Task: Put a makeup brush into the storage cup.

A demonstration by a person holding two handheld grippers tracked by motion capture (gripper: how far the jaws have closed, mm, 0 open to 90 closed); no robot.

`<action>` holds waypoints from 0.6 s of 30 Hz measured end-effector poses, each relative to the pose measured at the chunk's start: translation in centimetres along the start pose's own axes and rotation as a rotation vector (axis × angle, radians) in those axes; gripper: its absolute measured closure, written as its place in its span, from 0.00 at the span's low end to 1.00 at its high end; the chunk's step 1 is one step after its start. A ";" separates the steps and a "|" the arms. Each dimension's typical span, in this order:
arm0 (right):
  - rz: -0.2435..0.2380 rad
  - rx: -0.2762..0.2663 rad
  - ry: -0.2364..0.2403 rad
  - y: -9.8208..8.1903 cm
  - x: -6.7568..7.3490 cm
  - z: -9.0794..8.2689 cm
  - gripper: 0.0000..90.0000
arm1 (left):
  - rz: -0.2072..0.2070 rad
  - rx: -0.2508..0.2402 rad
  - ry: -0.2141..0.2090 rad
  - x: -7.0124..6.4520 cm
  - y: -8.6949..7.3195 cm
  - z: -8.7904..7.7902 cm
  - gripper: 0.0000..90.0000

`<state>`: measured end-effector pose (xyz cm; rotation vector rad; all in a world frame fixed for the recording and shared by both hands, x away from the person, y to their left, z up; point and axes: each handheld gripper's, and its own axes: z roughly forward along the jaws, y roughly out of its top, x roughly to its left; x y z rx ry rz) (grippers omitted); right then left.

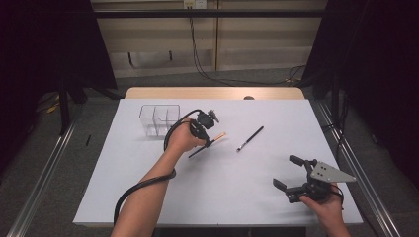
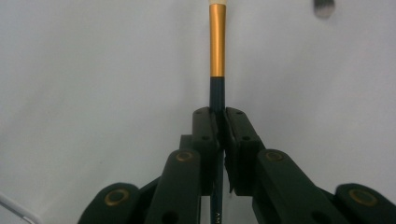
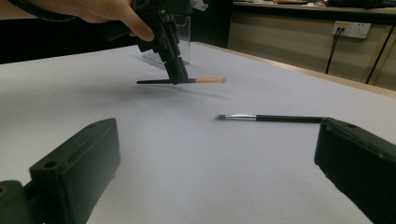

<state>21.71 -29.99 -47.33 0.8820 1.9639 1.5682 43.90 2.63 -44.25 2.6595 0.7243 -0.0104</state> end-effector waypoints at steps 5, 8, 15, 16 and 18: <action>-0.004 0.000 0.006 0.0 0.2 0.2 0.00 | -0.044 -0.126 -0.011 0.3 -0.6 -1.1 0.93; -0.003 0.005 0.004 0.0 0.2 0.2 0.00 | -0.067 -0.187 -0.019 0.5 -1.0 -1.7 0.93; -0.001 0.004 0.005 0.0 0.2 0.2 0.00 | -0.105 -0.298 -0.021 1.0 -2.0 -2.6 0.93; -0.001 0.005 0.003 0.0 0.2 0.2 0.00 | -0.105 -0.298 -0.021 1.0 -2.0 -2.6 0.93; 0.000 0.004 0.003 0.0 0.2 0.2 0.00 | -0.116 -0.350 -0.016 1.1 -2.4 -2.9 0.93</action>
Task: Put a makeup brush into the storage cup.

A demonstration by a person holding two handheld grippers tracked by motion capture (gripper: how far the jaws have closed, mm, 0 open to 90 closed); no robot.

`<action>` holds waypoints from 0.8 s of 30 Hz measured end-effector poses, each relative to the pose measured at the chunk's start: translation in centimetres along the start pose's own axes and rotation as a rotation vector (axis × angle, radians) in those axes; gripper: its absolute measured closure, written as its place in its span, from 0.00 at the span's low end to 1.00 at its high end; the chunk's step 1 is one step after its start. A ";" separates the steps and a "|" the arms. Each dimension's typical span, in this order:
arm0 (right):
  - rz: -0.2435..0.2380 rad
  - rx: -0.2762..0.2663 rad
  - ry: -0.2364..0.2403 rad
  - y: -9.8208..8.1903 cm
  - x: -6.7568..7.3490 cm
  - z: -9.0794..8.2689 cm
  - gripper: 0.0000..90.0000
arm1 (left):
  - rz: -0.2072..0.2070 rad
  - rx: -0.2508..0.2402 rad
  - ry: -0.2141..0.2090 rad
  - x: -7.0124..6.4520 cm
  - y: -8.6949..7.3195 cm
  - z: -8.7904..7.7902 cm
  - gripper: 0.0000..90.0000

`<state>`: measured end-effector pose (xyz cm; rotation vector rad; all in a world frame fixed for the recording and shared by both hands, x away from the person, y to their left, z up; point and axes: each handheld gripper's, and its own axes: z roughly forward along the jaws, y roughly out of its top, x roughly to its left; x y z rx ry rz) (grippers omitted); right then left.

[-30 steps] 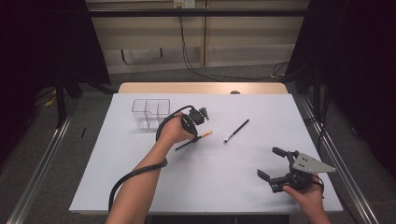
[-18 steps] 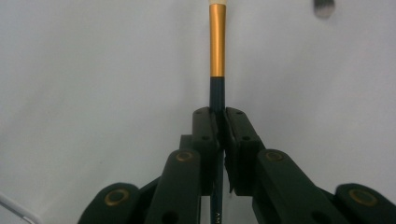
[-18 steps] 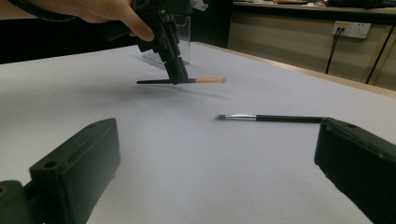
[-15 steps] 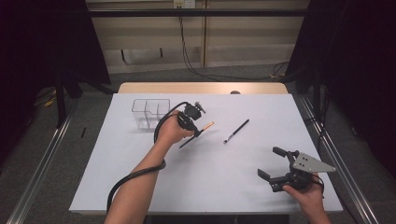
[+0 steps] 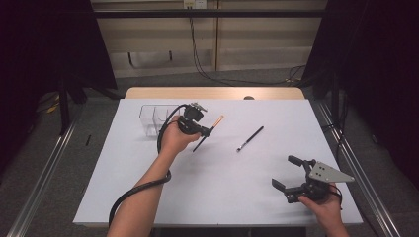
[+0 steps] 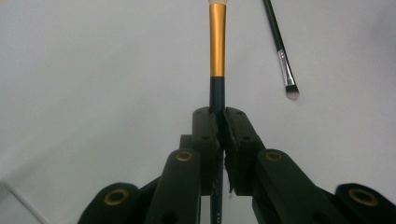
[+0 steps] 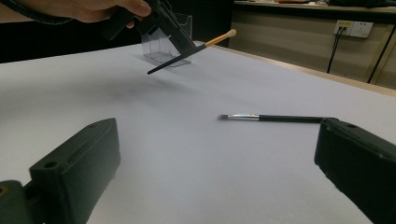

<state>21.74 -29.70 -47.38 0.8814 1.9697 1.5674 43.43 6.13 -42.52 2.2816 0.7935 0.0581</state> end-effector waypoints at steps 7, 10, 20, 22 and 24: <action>0.000 -0.002 0.000 0.0 0.0 0.0 0.00 | -0.041 -0.126 0.013 0.3 -0.5 -1.2 0.93; 0.002 -0.001 0.000 0.0 0.0 0.0 0.00 | -0.036 -0.142 0.020 0.3 -0.5 -1.5 0.93; -0.001 -0.002 0.003 0.0 0.1 0.1 0.00 | -0.050 -0.283 0.036 0.4 -0.9 -2.7 0.93; -0.002 -0.003 0.003 0.0 0.1 0.1 0.00 | -0.057 -0.316 0.037 0.5 -1.0 -2.8 0.93; -0.001 -0.002 0.002 0.0 0.1 0.1 0.00 | -0.061 -0.345 0.036 0.5 -1.1 -3.0 0.93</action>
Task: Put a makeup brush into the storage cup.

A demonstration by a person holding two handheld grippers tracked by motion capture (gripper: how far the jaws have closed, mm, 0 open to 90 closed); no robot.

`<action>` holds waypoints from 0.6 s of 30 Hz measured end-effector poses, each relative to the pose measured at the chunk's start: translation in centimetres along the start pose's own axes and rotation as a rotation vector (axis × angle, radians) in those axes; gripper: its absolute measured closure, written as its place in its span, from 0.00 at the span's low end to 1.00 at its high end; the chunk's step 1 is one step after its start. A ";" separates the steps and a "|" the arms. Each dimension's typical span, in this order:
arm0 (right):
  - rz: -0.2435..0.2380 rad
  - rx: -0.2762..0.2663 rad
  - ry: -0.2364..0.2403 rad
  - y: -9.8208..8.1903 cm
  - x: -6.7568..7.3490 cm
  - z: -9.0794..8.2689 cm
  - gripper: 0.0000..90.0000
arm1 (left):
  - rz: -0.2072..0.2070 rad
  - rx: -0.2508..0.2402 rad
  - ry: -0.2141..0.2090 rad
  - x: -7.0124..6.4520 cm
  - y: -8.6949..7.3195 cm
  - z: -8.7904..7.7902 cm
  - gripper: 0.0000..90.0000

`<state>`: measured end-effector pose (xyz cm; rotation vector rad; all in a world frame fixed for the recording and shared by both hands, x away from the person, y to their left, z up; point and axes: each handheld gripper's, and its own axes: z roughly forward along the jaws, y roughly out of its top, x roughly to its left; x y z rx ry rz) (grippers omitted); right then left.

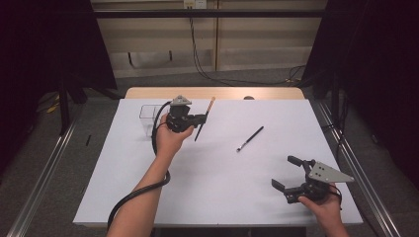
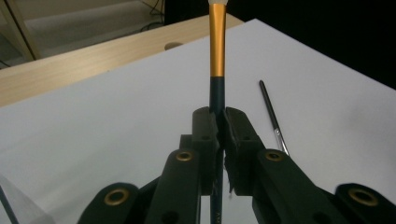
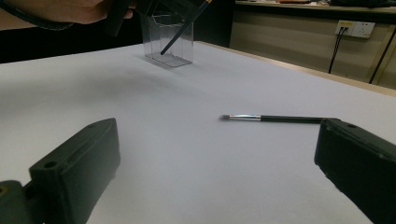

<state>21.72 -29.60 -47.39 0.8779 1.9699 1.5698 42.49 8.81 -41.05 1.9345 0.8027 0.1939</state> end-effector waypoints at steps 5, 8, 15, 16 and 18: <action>0.001 -0.002 0.003 0.0 0.0 0.0 0.00 | -0.011 -0.077 0.000 0.3 -0.1 -0.5 0.93; 0.000 -0.003 0.004 0.0 0.1 0.0 0.00 | -0.031 -0.123 -0.003 0.3 0.0 -0.8 0.93; -0.005 0.000 0.007 0.0 0.1 0.1 0.00 | -0.030 -0.218 0.004 0.6 0.3 -1.6 0.93; -0.006 0.001 0.007 0.0 0.1 0.1 0.00 | -0.037 -0.231 0.008 0.7 0.3 -1.7 0.93; -0.007 0.001 0.007 0.0 0.1 0.1 0.00 | -0.033 -0.236 0.018 0.7 0.3 -1.8 0.93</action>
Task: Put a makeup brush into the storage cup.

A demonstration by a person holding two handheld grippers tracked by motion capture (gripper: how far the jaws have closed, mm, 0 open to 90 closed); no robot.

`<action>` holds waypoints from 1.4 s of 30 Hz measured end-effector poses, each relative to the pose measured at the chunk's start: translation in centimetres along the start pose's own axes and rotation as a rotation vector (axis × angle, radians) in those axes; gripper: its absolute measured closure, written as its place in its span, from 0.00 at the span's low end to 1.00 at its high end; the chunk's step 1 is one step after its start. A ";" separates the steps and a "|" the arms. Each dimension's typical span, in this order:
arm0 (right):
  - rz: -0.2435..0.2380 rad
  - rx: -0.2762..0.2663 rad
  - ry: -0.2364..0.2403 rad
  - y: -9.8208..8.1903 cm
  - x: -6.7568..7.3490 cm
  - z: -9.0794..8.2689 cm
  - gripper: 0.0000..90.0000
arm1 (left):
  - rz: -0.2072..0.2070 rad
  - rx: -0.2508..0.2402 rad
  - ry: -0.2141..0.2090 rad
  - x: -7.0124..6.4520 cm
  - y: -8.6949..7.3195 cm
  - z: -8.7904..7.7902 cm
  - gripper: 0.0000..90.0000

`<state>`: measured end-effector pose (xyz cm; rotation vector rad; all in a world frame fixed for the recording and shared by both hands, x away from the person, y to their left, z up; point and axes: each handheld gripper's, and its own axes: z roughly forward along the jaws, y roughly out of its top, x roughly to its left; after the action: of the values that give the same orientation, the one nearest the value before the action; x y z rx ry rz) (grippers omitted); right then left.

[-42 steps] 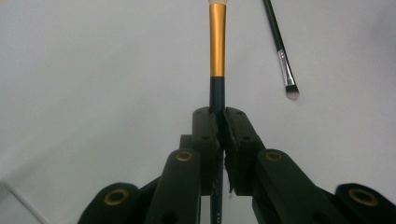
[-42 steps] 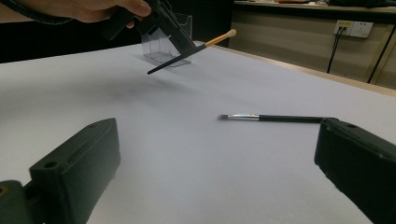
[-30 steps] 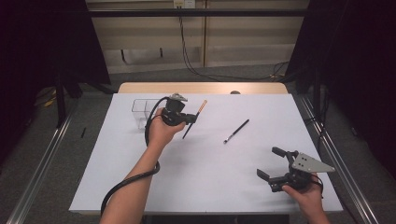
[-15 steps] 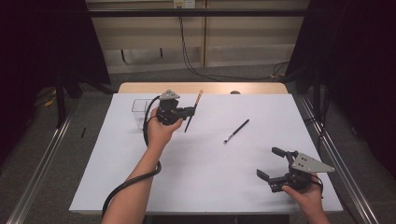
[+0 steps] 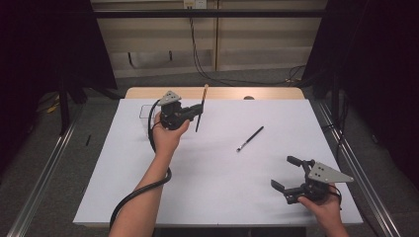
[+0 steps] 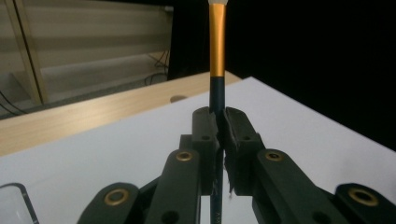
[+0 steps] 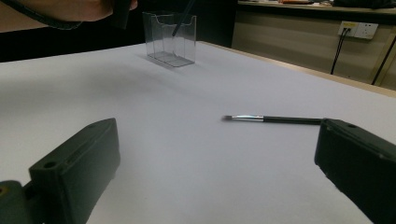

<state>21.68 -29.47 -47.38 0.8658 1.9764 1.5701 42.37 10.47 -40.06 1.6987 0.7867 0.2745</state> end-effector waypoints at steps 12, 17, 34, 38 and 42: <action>-0.002 0.001 0.004 0.0 0.0 0.0 0.00 | 0.010 -0.083 0.033 0.8 0.6 -0.9 0.93; -0.004 0.001 0.007 0.0 0.0 0.1 0.00 | 0.016 -0.104 0.048 1.2 1.0 -1.3 0.93; 0.000 -0.006 0.007 0.0 0.0 -0.1 0.00 | 0.028 -0.160 0.077 2.3 2.1 -2.4 0.93; -0.001 -0.003 0.008 0.0 0.0 0.0 0.00 | 0.028 -0.166 0.079 2.7 2.4 -2.6 0.93; 0.000 -0.003 0.008 0.0 0.0 0.0 0.00 | 0.029 -0.169 0.086 2.9 2.6 -2.8 0.93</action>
<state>21.67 -29.54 -47.41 0.8596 1.9791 1.5778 43.88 14.25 -37.46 1.5482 0.7806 0.4244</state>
